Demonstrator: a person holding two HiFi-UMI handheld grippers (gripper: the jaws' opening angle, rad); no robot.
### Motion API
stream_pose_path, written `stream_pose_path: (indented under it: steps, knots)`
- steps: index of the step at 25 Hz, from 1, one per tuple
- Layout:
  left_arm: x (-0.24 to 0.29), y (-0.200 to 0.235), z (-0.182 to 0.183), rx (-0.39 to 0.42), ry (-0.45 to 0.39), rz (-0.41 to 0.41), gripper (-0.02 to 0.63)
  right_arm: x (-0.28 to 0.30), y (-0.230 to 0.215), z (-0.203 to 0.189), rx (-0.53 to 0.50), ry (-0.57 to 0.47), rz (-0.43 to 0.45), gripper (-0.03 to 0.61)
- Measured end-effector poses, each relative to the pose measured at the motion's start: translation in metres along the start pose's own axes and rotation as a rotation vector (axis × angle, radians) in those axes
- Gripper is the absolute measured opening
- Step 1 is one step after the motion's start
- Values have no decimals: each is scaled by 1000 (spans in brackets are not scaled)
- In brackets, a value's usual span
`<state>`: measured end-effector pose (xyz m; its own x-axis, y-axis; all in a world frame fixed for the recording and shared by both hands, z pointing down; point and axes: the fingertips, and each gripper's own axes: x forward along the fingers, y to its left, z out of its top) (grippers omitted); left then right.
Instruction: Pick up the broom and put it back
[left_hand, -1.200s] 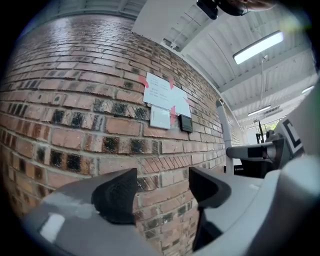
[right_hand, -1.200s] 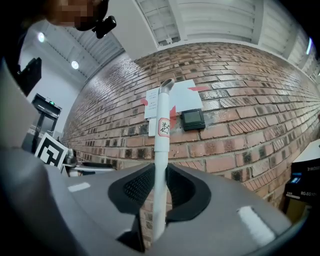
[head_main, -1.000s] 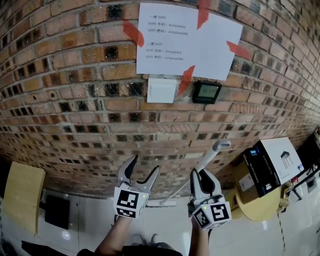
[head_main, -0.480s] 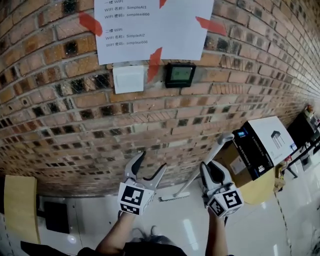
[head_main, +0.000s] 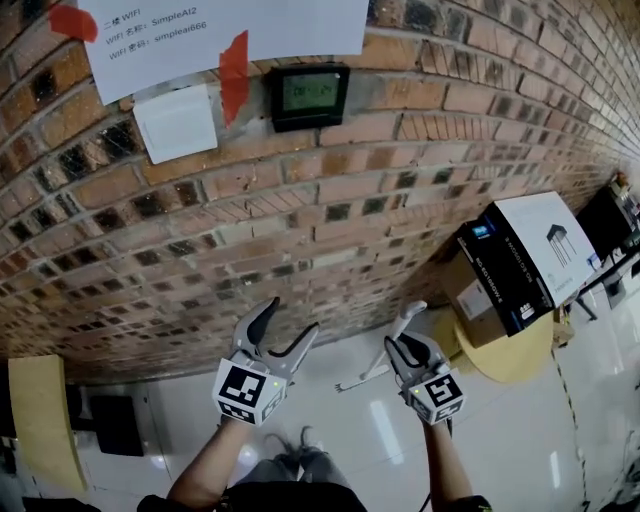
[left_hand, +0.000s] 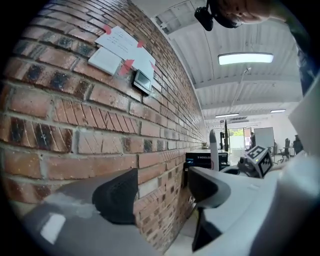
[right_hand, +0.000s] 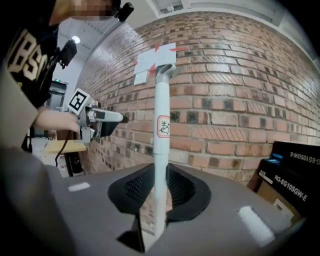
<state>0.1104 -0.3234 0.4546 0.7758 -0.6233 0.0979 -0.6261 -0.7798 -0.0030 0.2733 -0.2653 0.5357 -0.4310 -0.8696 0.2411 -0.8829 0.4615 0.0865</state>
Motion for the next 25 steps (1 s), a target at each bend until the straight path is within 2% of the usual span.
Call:
stream_pose_path:
  steps: [6,11,15,18,25]
  knots:
    - [37,-12,-59,18,68,-59,310,43,-8,-113,17,150,-1,80]
    - [47,-10,-106,0,148,-42,305,83,-10,-197,82,268,-1,80]
    - [45,1,-126,1,191,-13,305,125,-10,-251,98,347,32,81]
    - [38,16,-134,-22,199,26,305,158,-14,-268,110,343,41,81]
    - [12,48,-160,-71,237,126,305,240,-32,-265,120,361,4,83]
